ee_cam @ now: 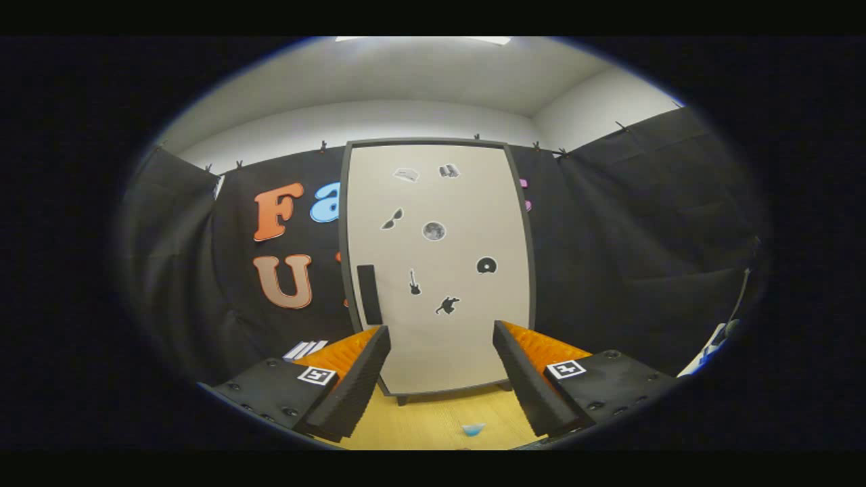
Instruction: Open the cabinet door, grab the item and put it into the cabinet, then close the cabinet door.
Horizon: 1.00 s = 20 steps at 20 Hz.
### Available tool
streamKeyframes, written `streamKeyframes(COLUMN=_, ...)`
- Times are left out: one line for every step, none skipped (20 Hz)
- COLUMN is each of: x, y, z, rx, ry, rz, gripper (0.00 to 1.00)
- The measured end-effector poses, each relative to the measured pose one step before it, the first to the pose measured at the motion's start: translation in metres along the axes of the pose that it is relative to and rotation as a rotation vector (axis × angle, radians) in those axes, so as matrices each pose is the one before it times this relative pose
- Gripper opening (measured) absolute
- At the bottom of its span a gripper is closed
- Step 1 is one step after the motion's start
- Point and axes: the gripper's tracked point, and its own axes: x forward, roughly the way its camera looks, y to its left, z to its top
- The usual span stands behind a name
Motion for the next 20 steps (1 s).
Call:
streamKeyframes(x=0.00766, y=0.00909, z=-0.00028, rx=-0.00826, ry=0.00294, rz=0.01499, gripper=0.97)
streamKeyframes(x=0.00751, y=0.00880, z=0.00020, rx=0.00105, ry=0.00334, rz=0.01583, gripper=0.97)
streamKeyframes(x=0.00842, y=0.00891, z=-0.00028, rx=0.00606, ry=0.00194, rz=0.01870, gripper=0.98)
streamKeyframes(x=0.00827, y=0.00847, z=-0.00099, rx=0.00493, ry=0.00652, rz=0.01756, gripper=0.98)
streamKeyframes(x=0.00953, y=0.00766, z=-0.00095, rx=0.00204, ry=0.00581, rz=0.01316, gripper=0.98)
streamKeyframes(x=0.00826, y=0.00547, z=0.00131, rx=-0.00520, ry=0.00375, rz=0.00928, gripper=0.97)
streamKeyframes(x=0.00984, y=0.00608, z=0.00009, rx=-0.01072, ry=0.00259, rz=0.00615, gripper=0.98)
streamKeyframes(x=0.00922, y=0.00522, z=0.00073, rx=-0.01156, ry=0.00037, rz=0.00393, gripper=0.98)
streamKeyframes(x=0.00984, y=0.00515, z=-0.00042, rx=-0.00942, ry=0.00278, rz=0.00371, gripper=0.97)
streamKeyframes(x=0.01030, y=0.00636, z=-0.00135, rx=-0.00540, ry=0.00534, rz=0.00757, gripper=0.97)
streamKeyframes(x=0.01085, y=0.00518, z=-0.00208, rx=-0.00342, ry=0.00897, rz=0.00625, gripper=0.97)
streamKeyframes(x=0.01039, y=0.00344, z=-0.00185, rx=-0.00293, ry=0.00997, rz=0.00219, gripper=0.97)
streamKeyframes(x=0.01080, y=0.00212, z=-0.00174, rx=-0.00249, ry=0.00899, rz=-0.00212, gripper=0.97)
streamKeyframes(x=0.01028, y=0.00210, z=-0.00103, rx=-0.00047, ry=0.00689, rz=-0.00409, gripper=0.97)
streamKeyframes(x=0.01021, y=0.00208, z=-0.00061, rx=-0.00069, ry=0.00514, rz=-0.00168, gripper=0.97)
streamKeyframes(x=0.00885, y=0.00139, z=-0.00061, rx=-0.00188, ry=0.00615, rz=-0.00171, gripper=0.98)
streamKeyframes(x=0.00973, y=0.00136, z=-0.00116, rx=-0.00095, ry=0.00805, rz=-0.00223, gripper=0.97)
streamKeyframes(x=0.00930, y=0.00017, z=-0.00115, rx=-0.00331, ry=0.00976, rz=-0.00427, gripper=0.96)
streamKeyframes(x=0.00897, y=-0.00142, z=-0.00279, rx=-0.00338, ry=0.01054, rz=-0.00658, gripper=0.95)
streamKeyframes(x=0.00751, y=0.00116, z=-0.00155, rx=-0.00059, ry=0.00779, rz=0.00082, gripper=0.93)
